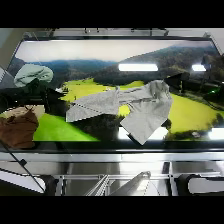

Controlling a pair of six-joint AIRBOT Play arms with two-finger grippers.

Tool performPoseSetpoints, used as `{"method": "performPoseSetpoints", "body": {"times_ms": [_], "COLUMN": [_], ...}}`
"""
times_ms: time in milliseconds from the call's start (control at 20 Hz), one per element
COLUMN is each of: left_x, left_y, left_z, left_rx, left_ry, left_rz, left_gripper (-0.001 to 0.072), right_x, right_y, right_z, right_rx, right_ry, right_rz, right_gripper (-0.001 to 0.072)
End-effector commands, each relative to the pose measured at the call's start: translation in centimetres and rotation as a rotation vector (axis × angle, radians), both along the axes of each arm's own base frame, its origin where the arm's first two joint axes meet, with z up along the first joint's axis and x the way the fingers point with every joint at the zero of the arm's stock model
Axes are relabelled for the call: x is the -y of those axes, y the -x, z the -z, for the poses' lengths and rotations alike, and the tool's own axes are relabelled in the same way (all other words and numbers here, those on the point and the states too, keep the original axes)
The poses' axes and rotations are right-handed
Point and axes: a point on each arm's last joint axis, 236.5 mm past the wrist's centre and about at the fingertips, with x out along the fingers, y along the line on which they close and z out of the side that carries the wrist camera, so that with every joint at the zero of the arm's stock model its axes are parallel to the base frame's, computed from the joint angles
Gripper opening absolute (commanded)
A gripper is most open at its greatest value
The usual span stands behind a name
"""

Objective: Fold the shirts.

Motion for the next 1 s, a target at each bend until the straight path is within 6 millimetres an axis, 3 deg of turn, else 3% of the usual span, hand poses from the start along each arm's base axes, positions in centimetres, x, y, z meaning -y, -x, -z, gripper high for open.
{"method": "performPoseSetpoints", "body": {"times_ms": [0,50,100,200,350,400,600,700,800,950], "left_x": [-0.3,0.0,0.7,2.7,7.8,9.7,16.6,19.6,21.7,22.9], "left_y": [-0.4,-0.3,-0.2,0.0,0.2,0.3,1.5,1.7,2.3,3.5], "left_z": [1.2,0.5,-0.1,-0.8,-0.8,-0.1,4.6,6.0,7.7,10.0], "left_rx": [-0.058,-0.047,-0.037,-0.009,0.029,0.027,-0.047,-0.069,-0.105,-0.109], "left_ry": [0.042,0.047,0.045,0.013,-0.041,-0.064,-0.15,-0.164,-0.223,-0.377], "left_rz": [0.023,0.047,0.072,0.114,0.188,0.212,0.292,0.347,0.415,0.536], "left_gripper": [0.0352,0.0573,0.0706,0.0706,0.0705,0.0705,0.0705,0.0705,0.0704,0.0668], "right_x": [1.0,1.9,2.7,3.7,4.7,4.6,1.6,0.4,-0.9,-2.0], "right_y": [0.4,0.5,0.8,1.7,3.2,3.5,3.2,2.4,1.8,1.3], "right_z": [2.1,1.7,1.6,2.8,6.6,7.6,9.1,9.7,9.5,9.5], "right_rx": [-0.056,-0.052,-0.067,-0.135,-0.273,-0.31,-0.324,-0.31,-0.295,-0.282], "right_ry": [-0.054,-0.06,-0.073,-0.053,0.06,0.09,0.123,0.158,0.158,0.162], "right_rz": [-0.006,0.005,0.015,0.018,0.023,0.021,-0.026,-0.022,-0.018,-0.014], "right_gripper": [0.0244,0.0247,0.026,0.0404,0.0418,0.048,0.0487,0.0487,0.0487,0.0487]}}
